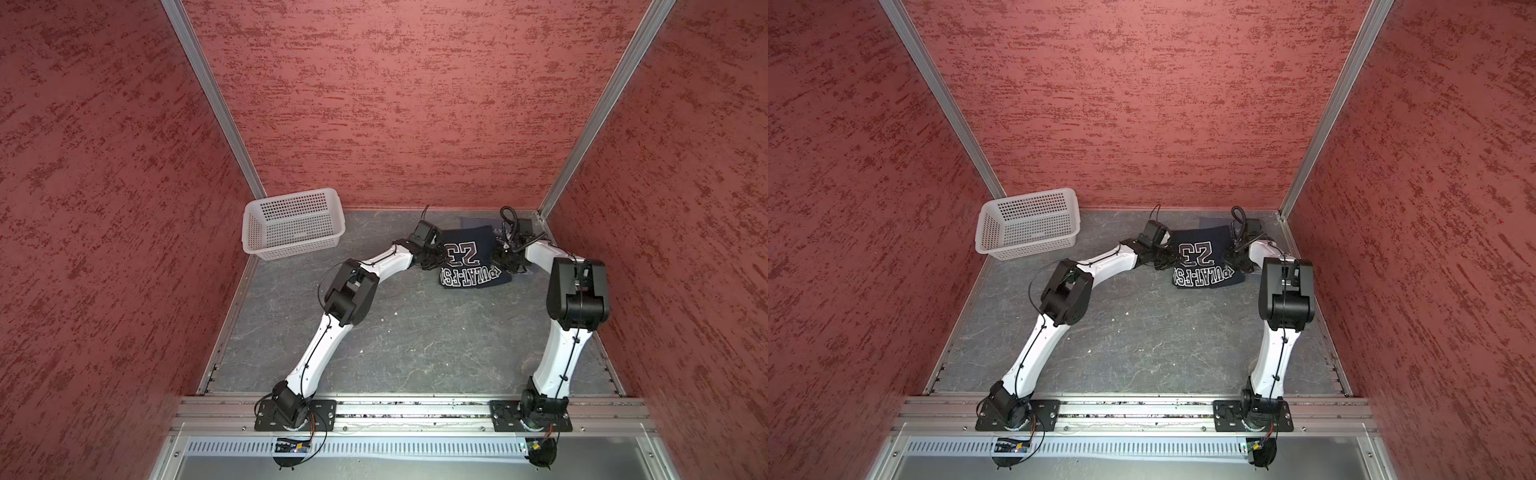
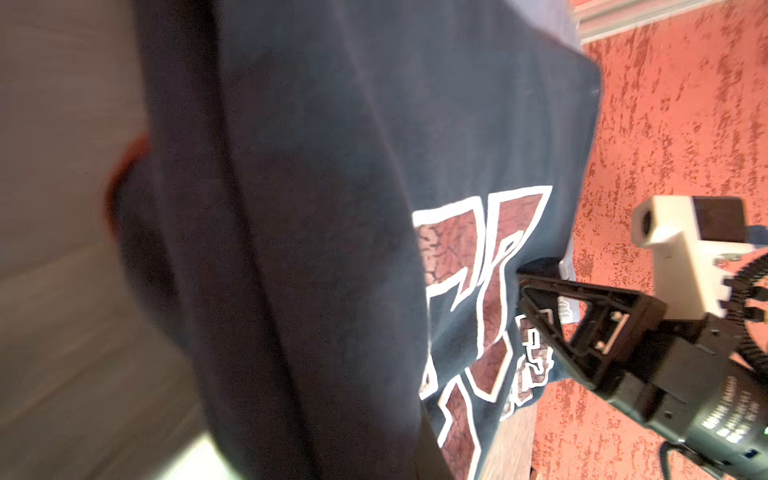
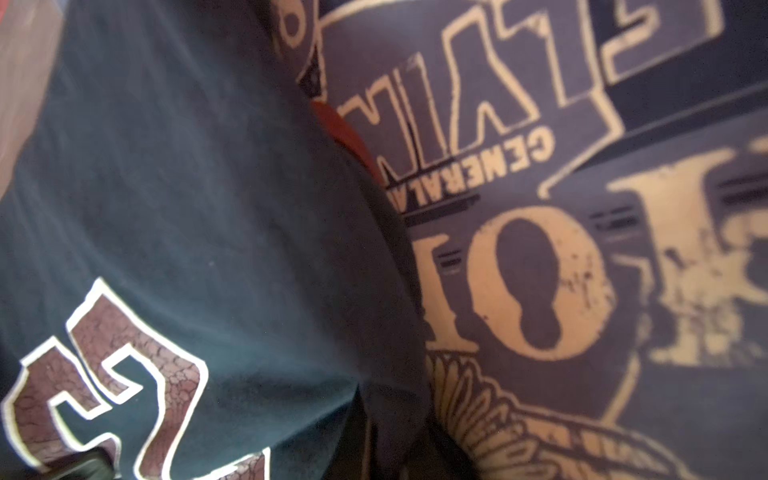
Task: Fold and stack the tank tops
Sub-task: 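Carry the folded '23' bundle with both grippers onto the printed tank top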
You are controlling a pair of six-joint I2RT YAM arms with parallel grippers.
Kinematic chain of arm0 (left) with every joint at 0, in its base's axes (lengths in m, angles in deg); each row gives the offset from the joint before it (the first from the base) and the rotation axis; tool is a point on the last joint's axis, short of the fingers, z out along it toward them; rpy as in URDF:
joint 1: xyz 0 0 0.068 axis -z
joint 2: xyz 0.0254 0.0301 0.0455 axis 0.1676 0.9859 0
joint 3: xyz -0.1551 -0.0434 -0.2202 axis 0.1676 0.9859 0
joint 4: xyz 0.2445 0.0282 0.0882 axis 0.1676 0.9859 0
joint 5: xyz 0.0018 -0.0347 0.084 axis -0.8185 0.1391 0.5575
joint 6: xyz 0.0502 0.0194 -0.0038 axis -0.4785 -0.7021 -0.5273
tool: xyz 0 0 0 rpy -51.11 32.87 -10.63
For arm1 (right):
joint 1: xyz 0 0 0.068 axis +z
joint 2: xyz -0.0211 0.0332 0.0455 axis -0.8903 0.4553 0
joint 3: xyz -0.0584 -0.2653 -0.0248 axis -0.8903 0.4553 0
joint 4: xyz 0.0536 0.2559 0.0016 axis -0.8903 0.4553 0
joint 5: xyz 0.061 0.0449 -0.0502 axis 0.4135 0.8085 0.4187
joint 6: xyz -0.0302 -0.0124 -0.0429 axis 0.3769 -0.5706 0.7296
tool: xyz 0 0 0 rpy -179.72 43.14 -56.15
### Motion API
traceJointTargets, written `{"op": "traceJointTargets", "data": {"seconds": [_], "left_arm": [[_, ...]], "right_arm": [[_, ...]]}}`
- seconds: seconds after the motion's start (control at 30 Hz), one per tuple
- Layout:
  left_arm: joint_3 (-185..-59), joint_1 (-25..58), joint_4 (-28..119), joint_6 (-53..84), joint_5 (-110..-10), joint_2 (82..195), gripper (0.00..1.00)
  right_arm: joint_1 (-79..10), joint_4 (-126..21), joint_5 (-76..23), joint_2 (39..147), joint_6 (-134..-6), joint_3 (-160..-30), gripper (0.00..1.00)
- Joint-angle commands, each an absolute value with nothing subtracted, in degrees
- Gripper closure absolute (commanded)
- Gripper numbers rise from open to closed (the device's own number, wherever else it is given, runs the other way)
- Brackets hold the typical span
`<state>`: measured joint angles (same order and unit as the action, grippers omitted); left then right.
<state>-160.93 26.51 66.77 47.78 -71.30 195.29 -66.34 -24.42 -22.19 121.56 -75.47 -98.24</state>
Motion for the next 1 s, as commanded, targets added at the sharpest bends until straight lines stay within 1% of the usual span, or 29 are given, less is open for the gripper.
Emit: {"op": "traceJointTargets", "data": {"seconds": [0.0, 0.1, 0.17, 0.23, 0.33, 0.5, 0.63, 0.83, 0.87, 0.97], "left_arm": [[-150.4, 23.3, 64.0, 45.8, -67.8, 185.4, 0.97], [-142.1, 22.4, 61.0, 46.2, -67.5, 178.3, 0.97], [-139.5, 22.2, 60.2, 46.5, -67.7, 175.3, 0.97], [-139.1, 22.0, 59.9, 46.5, -67.8, 173.3, 0.97], [-141.6, 22.0, 60.3, 46.8, -68.3, 172.5, 0.97], [-150.8, 23.1, 62.0, 46.8, -69.8, 176.5, 0.97], [-157.5, 24.7, 62.8, 46.8, -70.2, 181.5, 0.94], [-166.5, 25.8, 64.6, 48.8, -70.5, 191.9, 0.9], [-167.8, 25.9, 65.6, 49.5, -70.3, 193.8, 0.88], [-170.1, 25.6, 69.9, 51.8, -68.4, 197.8, 0.72]], "right_arm": [[-63.0, -23.1, -22.9, 119.2, -76.0, -95.9, 0.96], [-61.3, -22.6, -23.2, 115.0, -76.2, -96.2, 0.96], [-61.3, -22.4, -23.5, 112.2, -76.7, -97.0, 0.96], [-61.3, -21.7, -24.5, 110.3, -76.4, -98.9, 0.97], [-61.6, -18.8, -26.2, 109.4, -75.4, -103.3, 0.97], [-64.6, -15.3, -27.1, 109.0, -73.6, -108.7, 0.97], [-67.8, -15.2, -27.1, 109.0, -72.7, -109.6, 0.95], [-70.5, -17.0, -27.3, 114.6, -72.0, -109.0, 0.94], [-70.7, -17.5, -27.2, 115.9, -72.1, -108.7, 0.93], [-71.1, -18.7, -27.1, 119.8, -72.5, -108.0, 0.83]]}}
